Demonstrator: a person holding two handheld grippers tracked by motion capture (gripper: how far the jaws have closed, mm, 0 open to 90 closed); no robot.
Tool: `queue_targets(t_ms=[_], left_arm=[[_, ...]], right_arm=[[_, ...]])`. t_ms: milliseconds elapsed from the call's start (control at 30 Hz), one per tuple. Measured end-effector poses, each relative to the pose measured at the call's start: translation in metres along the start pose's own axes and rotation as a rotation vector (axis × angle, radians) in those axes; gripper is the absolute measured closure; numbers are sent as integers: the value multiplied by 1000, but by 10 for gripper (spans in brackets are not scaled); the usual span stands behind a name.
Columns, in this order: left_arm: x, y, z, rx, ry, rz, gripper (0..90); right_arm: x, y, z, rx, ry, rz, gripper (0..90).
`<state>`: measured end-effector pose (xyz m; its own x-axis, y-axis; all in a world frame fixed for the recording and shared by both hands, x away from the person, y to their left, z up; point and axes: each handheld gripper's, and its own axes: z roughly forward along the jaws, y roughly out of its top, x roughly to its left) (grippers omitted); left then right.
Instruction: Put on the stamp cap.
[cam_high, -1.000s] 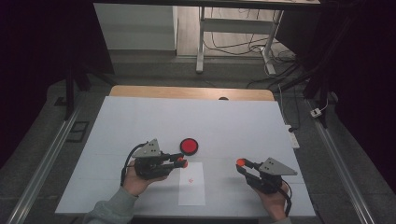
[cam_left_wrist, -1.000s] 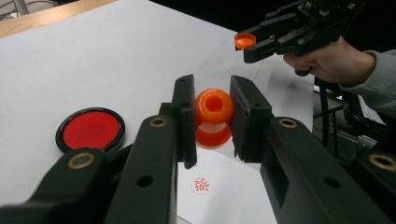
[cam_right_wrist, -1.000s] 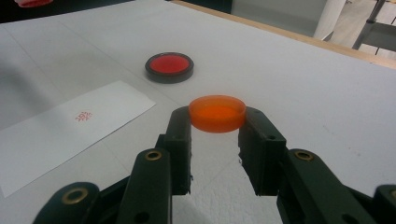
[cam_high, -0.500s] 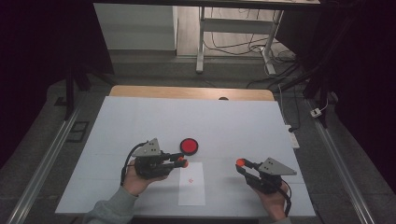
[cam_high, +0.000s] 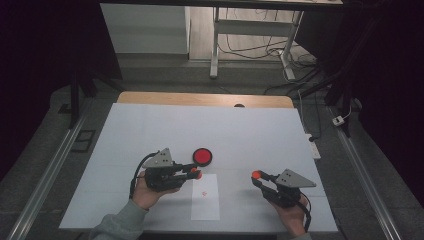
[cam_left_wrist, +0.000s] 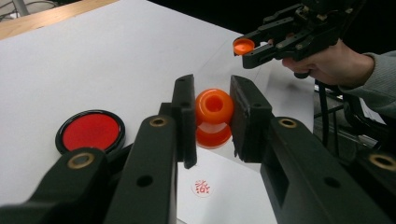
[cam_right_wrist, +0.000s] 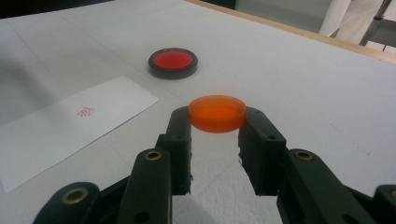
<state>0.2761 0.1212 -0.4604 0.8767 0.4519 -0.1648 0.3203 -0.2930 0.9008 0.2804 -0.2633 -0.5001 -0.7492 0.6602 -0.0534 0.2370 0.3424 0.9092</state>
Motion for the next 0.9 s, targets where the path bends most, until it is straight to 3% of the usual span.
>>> queue_targets(t_ms=[633,900], left_arm=[[3,1,0,-8,-4,-16,721],[1,1,3,6,3,-2,721]], right_arm=[[15,7,14,-1,64,-20,652],[25,8,27,18,107,-45,652]])
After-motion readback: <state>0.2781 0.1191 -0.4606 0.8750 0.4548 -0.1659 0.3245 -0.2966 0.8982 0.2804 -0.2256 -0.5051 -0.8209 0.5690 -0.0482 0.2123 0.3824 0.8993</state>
